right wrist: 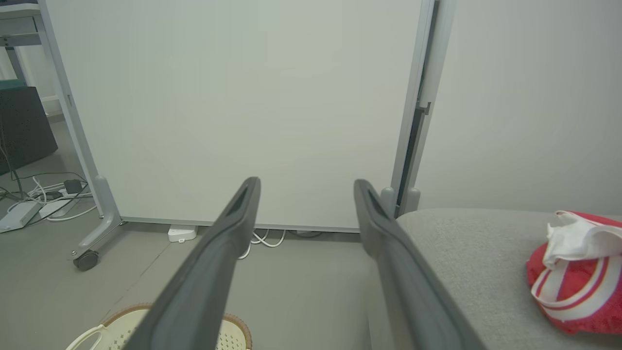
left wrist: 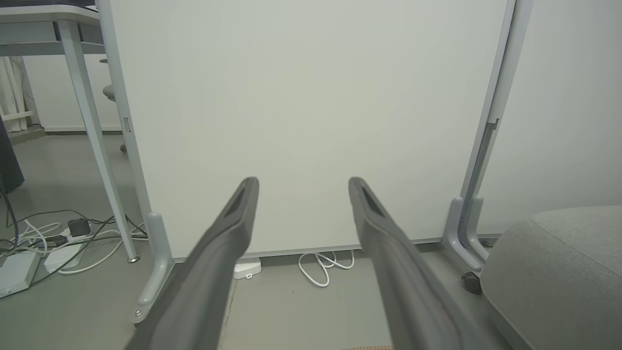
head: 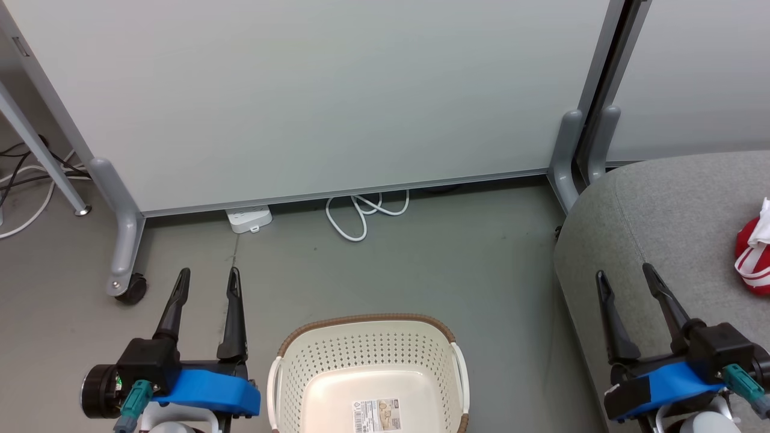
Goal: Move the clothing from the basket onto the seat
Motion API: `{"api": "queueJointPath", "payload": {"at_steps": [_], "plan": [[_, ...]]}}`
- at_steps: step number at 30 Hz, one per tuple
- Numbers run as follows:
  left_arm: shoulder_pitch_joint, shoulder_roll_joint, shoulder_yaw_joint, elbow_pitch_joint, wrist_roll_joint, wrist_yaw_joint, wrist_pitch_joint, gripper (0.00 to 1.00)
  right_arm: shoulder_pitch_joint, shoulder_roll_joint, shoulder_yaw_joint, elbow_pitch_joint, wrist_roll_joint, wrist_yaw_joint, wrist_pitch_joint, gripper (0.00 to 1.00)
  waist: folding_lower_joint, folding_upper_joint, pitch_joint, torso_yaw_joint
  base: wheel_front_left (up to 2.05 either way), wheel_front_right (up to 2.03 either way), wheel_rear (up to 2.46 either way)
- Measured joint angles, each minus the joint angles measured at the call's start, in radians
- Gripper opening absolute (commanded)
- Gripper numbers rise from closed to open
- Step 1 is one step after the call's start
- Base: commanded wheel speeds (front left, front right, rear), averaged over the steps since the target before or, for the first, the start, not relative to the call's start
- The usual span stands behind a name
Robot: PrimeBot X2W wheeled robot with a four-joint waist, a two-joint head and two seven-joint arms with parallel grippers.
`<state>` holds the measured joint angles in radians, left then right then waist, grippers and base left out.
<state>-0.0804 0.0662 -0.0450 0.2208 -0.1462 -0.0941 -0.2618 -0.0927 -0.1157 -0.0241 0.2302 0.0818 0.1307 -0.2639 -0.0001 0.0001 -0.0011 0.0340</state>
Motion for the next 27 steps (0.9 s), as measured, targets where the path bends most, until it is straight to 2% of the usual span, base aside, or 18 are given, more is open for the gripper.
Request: {"api": "queueJointPath", "payload": {"at_steps": [21, 22, 27], "plan": [[0.032, -0.014, 0.028, 0.025, 0.025, -0.026, 0.0, 1.0, 0.057, 0.025, -0.031, -0.003, 0.008, 0.0, 0.0, 1.0, 0.0001, 0.0, -0.024, 0.015, 0.0, 0.0, 0.0], [0.034, -0.014, 0.028, 0.03, 0.025, -0.026, 0.001, 0.0, 0.058, 0.026, -0.031, 0.002, 0.008, 0.0, 0.0, 0.0, 0.0001, 0.0, -0.024, 0.015, 0.0, 0.0, 0.0], [0.071, -0.016, 0.029, 0.077, 0.02, -0.026, 0.007, 0.0, 0.078, 0.032, -0.029, 0.05, 0.012, 0.0, 0.009, 0.0, 0.0001, 0.0, -0.024, 0.015, 0.0, 0.0, 0.0]]}}
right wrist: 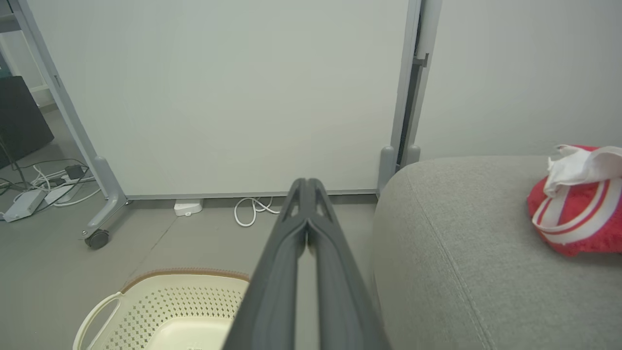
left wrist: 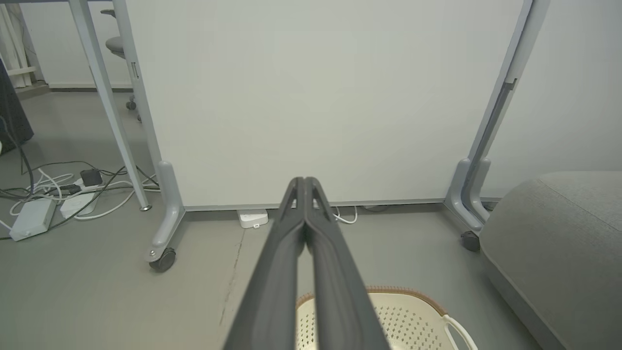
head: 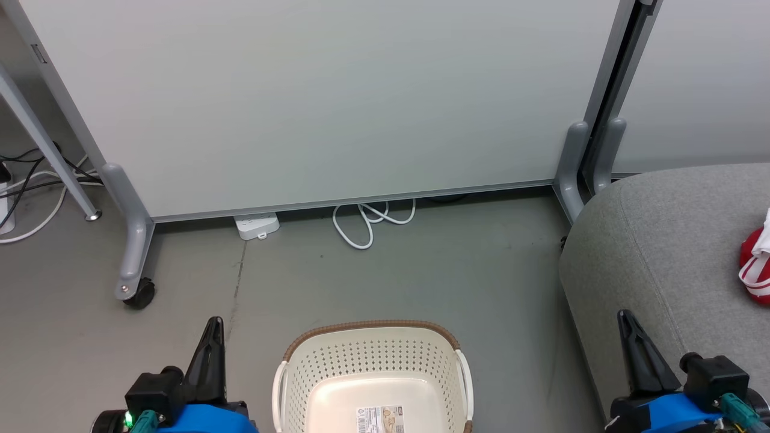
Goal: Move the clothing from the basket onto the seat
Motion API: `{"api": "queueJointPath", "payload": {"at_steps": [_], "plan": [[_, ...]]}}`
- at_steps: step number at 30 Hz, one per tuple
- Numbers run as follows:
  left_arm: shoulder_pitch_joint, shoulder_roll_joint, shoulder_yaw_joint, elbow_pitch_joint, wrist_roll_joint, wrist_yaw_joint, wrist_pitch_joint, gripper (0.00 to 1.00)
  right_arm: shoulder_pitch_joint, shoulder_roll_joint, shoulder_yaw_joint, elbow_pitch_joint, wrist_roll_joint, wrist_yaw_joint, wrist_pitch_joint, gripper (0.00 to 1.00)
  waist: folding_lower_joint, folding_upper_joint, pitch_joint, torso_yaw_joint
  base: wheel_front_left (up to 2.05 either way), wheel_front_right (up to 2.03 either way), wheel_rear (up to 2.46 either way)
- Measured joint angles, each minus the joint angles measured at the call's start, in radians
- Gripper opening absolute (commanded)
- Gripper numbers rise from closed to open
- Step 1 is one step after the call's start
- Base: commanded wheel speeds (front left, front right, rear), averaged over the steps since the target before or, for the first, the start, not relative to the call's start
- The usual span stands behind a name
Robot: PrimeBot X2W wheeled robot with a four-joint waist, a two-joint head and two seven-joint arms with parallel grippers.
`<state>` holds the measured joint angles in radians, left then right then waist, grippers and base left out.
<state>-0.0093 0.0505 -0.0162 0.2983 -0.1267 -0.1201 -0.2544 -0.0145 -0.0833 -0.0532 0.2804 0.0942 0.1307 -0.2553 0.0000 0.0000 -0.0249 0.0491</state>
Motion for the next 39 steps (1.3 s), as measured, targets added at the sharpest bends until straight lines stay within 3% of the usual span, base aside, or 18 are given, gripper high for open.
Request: {"api": "queueJointPath", "payload": {"at_steps": [39], "plan": [[-0.03, -0.001, 0.055, -0.016, -0.661, -0.001, 0.165, 0.0, -0.024, 0.015, -0.026, -0.011, 0.673, 0.0, 0.163, 0.0, 0.0, 0.0, 0.009, -0.015, 0.0, 0.0, 0.0]]}}
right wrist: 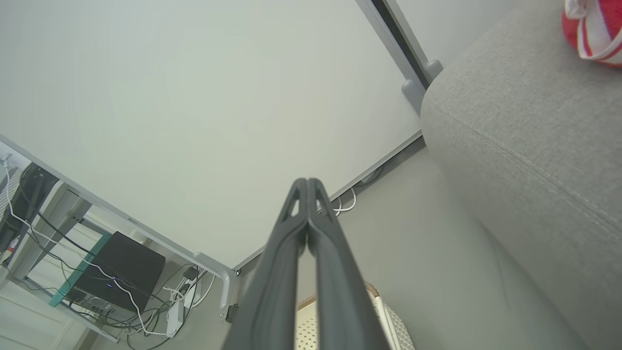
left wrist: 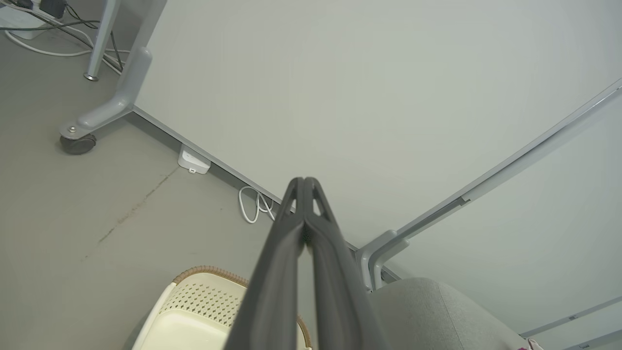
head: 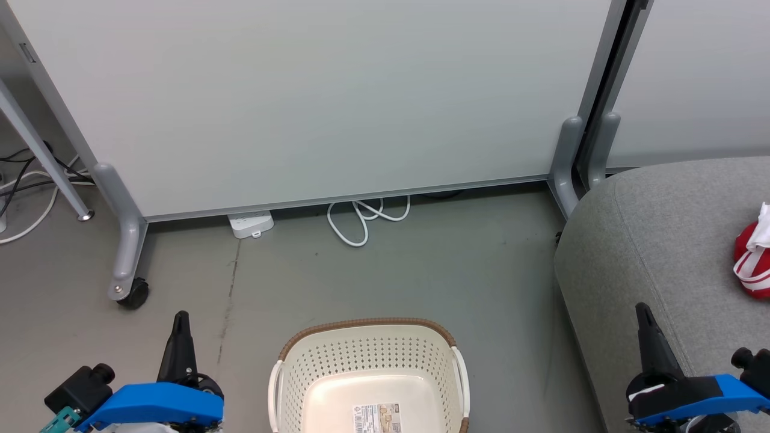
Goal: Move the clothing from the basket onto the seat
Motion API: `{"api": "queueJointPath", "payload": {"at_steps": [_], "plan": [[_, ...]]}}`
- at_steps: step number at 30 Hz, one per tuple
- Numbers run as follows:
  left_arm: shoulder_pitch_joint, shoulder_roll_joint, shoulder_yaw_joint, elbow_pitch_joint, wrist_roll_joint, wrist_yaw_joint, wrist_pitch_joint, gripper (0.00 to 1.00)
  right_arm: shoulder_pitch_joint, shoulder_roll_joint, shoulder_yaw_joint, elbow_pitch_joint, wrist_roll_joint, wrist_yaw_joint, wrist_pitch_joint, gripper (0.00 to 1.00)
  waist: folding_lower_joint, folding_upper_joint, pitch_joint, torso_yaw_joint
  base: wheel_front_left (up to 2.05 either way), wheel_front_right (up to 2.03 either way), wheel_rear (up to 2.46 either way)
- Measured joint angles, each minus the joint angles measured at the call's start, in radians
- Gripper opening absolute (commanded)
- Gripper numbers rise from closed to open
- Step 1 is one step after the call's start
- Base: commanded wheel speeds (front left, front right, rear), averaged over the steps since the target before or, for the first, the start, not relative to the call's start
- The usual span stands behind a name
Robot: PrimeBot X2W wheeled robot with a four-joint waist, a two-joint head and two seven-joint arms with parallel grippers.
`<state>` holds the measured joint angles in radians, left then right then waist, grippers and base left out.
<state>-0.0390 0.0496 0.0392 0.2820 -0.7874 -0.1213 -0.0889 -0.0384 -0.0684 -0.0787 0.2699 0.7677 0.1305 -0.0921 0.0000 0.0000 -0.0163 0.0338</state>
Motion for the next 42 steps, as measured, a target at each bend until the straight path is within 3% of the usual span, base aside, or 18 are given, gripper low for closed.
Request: {"api": "queueJointPath", "payload": {"at_steps": [42], "plan": [[-0.038, 0.0, 0.044, -0.02, -0.482, -0.002, 0.118, 0.0, -0.039, 0.01, -0.021, -0.013, 0.492, 0.0, 0.119, 0.0, 0.0, 0.0, 0.009, -0.017, 0.0, 0.0, 0.0]]}}
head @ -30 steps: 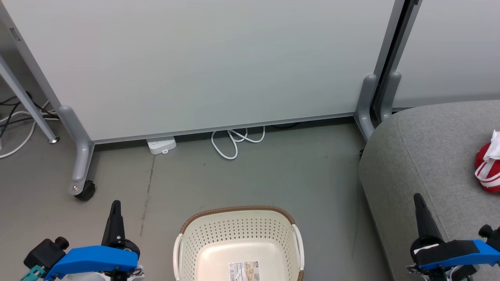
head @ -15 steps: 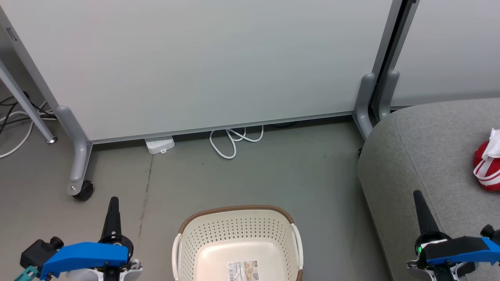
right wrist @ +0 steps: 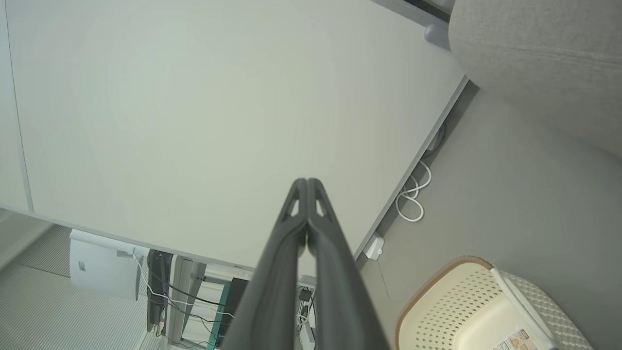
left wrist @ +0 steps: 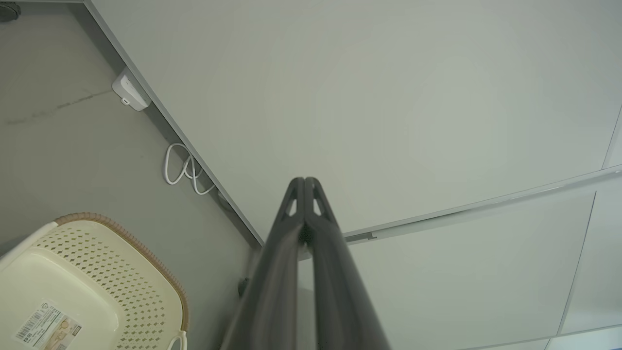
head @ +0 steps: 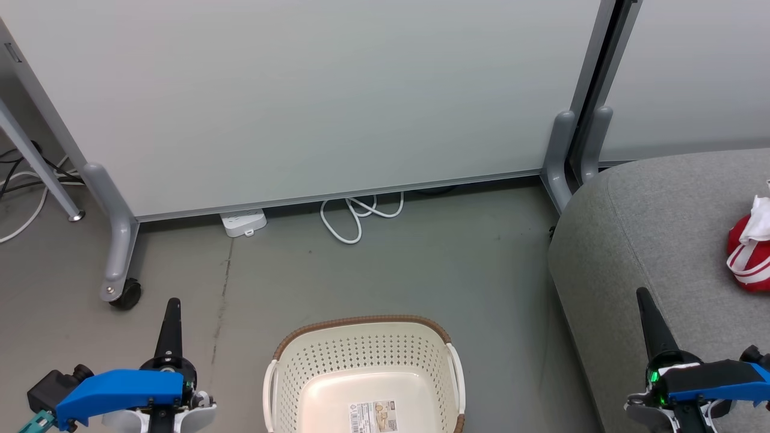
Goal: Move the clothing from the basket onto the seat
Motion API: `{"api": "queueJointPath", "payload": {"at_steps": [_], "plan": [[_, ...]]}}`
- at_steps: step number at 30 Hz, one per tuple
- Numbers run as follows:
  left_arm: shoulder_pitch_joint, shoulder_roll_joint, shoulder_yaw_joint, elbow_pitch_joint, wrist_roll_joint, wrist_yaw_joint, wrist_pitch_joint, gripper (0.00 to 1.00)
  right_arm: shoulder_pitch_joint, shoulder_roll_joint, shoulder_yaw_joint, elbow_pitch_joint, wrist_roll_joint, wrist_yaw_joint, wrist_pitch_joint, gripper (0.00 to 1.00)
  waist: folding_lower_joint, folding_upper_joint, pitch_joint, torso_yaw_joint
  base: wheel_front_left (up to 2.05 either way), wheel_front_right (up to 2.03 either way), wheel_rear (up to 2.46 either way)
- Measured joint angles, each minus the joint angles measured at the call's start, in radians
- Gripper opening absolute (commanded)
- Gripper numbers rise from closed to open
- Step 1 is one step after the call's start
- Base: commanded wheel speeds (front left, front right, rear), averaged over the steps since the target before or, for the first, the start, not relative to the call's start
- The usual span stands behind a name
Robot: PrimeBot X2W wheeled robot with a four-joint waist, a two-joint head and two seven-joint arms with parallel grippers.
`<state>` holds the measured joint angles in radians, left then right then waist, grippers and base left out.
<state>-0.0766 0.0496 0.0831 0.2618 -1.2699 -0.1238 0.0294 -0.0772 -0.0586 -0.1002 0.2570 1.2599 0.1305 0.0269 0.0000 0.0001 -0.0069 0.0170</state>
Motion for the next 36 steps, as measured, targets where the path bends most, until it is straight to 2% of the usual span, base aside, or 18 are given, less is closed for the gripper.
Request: {"api": "queueJointPath", "payload": {"at_steps": [36], "plan": [[-0.023, 0.0, 0.027, -0.011, -0.288, -0.001, 0.072, 0.0, -0.023, 0.006, -0.012, -0.008, 0.294, 0.0, 0.075, 0.0, 0.0, 0.0, 0.008, -0.014, 0.0, 0.0, 0.0]]}}
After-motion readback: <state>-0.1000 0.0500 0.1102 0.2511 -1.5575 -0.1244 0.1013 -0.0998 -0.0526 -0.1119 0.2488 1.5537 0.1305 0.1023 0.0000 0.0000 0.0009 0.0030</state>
